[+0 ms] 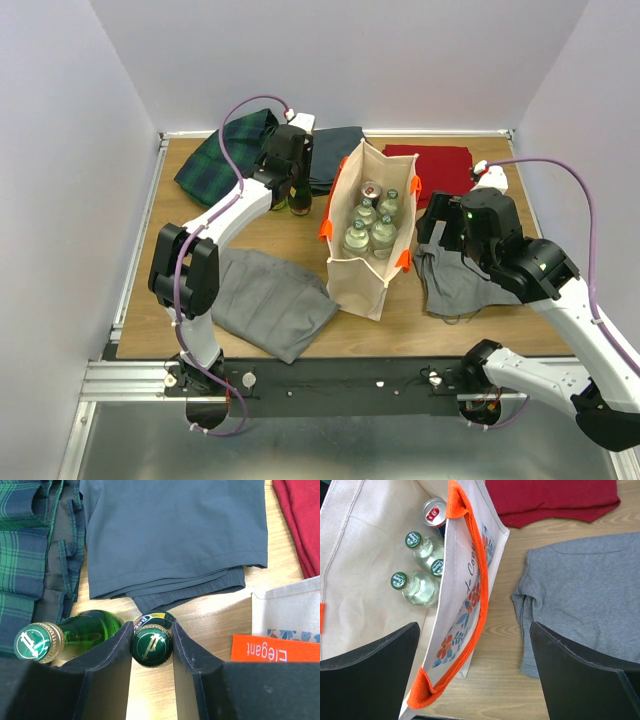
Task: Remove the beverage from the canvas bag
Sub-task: Place the drink at the center of the board.
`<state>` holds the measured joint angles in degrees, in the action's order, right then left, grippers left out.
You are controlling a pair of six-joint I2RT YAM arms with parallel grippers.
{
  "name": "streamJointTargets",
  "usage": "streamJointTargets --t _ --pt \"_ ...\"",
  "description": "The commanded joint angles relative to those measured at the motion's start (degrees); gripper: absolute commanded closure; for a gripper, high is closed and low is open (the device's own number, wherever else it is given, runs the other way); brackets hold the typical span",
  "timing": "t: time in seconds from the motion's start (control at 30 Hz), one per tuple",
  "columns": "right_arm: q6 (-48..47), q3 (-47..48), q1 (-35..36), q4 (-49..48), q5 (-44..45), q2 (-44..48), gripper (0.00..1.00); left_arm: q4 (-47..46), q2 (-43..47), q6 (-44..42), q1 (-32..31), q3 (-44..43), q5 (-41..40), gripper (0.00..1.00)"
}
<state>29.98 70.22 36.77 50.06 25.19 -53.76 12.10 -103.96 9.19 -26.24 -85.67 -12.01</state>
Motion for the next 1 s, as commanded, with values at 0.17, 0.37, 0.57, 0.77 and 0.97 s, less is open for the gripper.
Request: streamJointTargets --t 0.17,0.37,0.57,0.77,0.97 --pt "0.26 -0.69 0.32 -1.11 -0.49 -0.03 0.00 -0.32 2.80 -0.14 0.31 1.03 -2.49 0.70" --pt "0.26 -0.78 0.32 -1.11 -0.32 0.14 0.00 -0.32 2.80 0.13 0.31 1.12 -1.97 0.68" --pt "0.17 -0.87 0.32 -1.20 -0.40 0.32 0.00 0.03 2.71 0.39 0.40 1.03 -1.35 0.64" --pt "0.17 -0.96 0.32 -1.11 -0.40 0.49 0.00 0.29 2.80 0.48 0.31 0.94 -1.35 0.52" --pt "0.26 -0.96 0.32 -1.28 -0.49 0.41 0.00 0.82 2.97 0.48 0.31 0.77 -1.44 0.44"
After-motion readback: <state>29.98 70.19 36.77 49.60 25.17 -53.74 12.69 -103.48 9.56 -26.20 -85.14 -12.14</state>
